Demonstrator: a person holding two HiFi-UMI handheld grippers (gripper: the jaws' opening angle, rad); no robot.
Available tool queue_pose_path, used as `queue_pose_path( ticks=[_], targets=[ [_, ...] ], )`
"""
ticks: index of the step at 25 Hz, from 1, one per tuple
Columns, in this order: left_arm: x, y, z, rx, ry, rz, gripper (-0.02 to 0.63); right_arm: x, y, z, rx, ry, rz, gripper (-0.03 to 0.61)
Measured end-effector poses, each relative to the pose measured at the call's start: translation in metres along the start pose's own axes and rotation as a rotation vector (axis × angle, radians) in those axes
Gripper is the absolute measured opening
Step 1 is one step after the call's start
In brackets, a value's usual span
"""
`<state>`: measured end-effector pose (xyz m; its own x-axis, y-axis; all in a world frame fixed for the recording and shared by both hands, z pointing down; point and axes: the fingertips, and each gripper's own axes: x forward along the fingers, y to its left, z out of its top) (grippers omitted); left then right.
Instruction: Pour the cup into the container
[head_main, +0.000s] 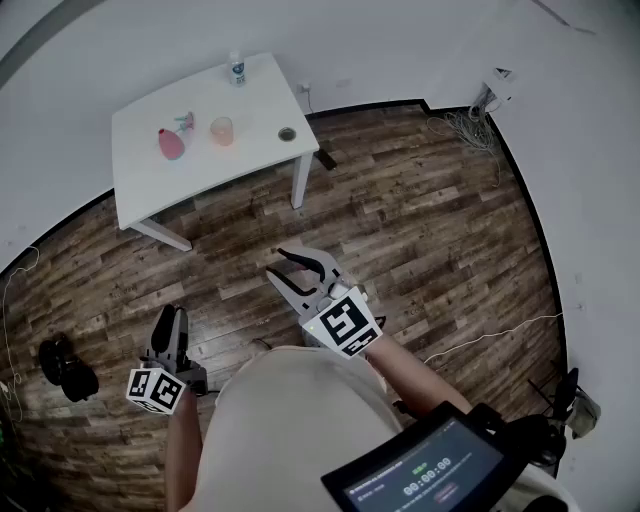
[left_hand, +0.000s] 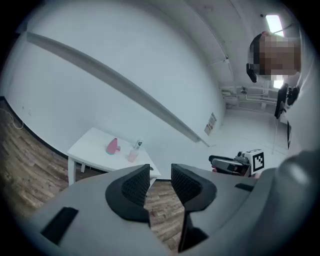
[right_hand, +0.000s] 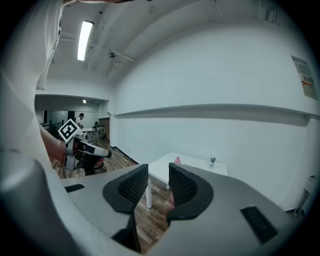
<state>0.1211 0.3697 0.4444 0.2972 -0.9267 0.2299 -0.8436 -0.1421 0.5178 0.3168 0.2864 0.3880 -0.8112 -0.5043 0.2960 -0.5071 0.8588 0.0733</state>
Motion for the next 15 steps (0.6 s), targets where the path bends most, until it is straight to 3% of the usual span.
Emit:
queue_pose_path(
  ticks=[8, 15],
  targets=[
    [0.009, -0.004, -0.007, 0.002, 0.009, 0.007, 0.141, -0.007, -0.01, -0.013, 0.028, 0.01, -0.011, 0.133],
    [0.012, -0.01, -0.016, 0.007, 0.022, 0.016, 0.141, -0.027, -0.024, -0.028, 0.19, -0.055, -0.009, 0.137]
  ],
)
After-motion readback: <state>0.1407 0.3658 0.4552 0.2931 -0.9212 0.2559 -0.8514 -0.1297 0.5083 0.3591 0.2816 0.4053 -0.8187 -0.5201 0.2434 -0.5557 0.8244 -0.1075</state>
